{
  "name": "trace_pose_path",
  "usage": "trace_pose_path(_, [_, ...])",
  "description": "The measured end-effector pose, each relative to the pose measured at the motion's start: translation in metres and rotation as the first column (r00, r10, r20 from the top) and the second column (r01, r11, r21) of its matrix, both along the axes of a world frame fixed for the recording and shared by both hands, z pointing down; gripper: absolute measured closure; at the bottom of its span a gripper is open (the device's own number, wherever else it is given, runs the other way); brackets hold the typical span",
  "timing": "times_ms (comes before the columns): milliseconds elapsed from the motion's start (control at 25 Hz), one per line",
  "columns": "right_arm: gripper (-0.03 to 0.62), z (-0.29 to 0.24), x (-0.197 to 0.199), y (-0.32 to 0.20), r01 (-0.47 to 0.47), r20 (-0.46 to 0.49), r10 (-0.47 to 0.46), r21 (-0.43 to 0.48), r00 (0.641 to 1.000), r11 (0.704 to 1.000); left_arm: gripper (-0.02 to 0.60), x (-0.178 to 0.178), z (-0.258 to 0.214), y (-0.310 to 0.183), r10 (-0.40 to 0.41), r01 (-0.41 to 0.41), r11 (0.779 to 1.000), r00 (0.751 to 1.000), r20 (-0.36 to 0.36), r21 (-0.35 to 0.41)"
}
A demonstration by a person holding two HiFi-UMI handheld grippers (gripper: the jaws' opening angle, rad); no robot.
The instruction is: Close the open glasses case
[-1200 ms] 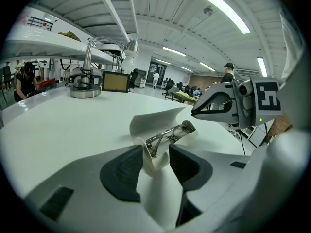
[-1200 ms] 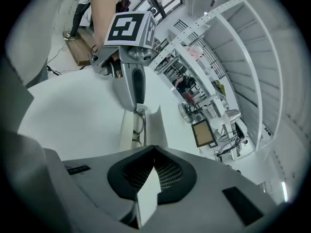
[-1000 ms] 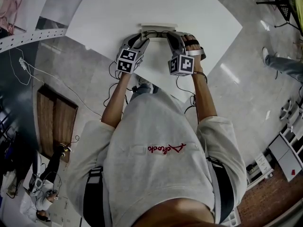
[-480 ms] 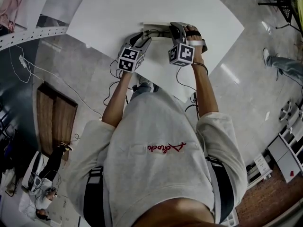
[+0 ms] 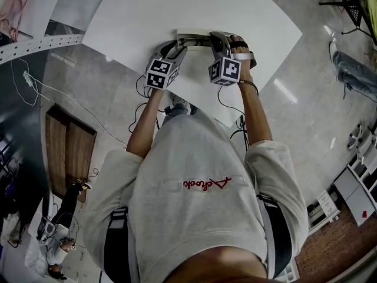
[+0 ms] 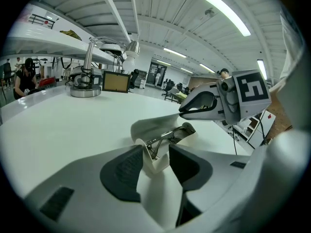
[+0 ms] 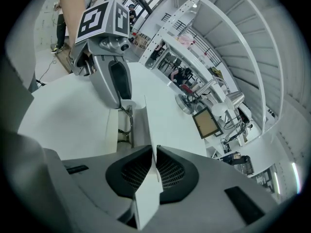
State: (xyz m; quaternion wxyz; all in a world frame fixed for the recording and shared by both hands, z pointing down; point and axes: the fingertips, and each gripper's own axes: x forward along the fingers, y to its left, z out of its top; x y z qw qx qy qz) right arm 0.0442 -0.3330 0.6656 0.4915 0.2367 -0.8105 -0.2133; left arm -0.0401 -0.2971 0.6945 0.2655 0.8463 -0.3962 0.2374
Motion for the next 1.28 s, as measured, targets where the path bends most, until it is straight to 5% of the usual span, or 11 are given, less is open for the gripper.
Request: trace_pose_path(1280, [0.497, 0.038, -0.001, 0.057, -0.021, -0.008, 0.020, -0.129, 1.000, 0.991, 0.393, -0.001, -0.009, 0.023, 0.003, -0.003, 1.000, 0.999, -0.042, -0.008])
